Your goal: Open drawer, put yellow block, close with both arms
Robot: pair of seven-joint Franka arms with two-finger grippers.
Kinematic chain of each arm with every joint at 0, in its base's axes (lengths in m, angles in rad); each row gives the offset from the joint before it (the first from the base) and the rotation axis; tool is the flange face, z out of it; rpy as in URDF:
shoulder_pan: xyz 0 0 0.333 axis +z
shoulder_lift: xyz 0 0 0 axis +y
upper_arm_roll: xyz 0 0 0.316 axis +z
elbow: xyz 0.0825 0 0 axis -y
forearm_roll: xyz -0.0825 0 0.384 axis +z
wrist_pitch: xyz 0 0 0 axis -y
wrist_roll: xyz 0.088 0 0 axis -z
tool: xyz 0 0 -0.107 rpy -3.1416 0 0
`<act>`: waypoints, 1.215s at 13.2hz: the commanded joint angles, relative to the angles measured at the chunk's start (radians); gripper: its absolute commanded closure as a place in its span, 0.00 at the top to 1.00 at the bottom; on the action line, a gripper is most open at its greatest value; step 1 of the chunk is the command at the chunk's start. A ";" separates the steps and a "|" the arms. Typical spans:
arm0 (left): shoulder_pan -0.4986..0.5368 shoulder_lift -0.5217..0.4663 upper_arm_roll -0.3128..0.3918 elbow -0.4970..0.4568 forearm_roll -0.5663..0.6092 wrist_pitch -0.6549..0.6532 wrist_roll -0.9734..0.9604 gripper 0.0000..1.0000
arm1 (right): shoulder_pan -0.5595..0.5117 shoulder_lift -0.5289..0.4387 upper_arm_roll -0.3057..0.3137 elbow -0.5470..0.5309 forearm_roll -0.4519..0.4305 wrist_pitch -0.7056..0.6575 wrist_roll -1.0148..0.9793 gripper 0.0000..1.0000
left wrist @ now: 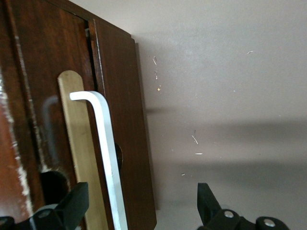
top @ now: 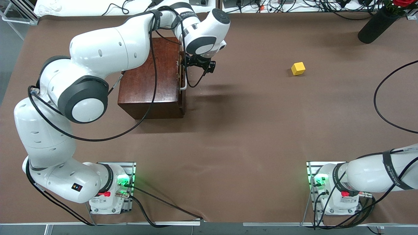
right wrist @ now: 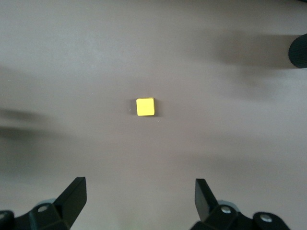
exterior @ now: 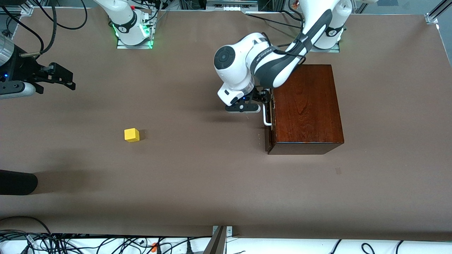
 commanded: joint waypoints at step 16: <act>-0.008 0.083 0.014 0.002 0.056 0.078 -0.025 1.00 | -0.007 0.007 0.002 0.021 0.016 -0.007 -0.004 1.00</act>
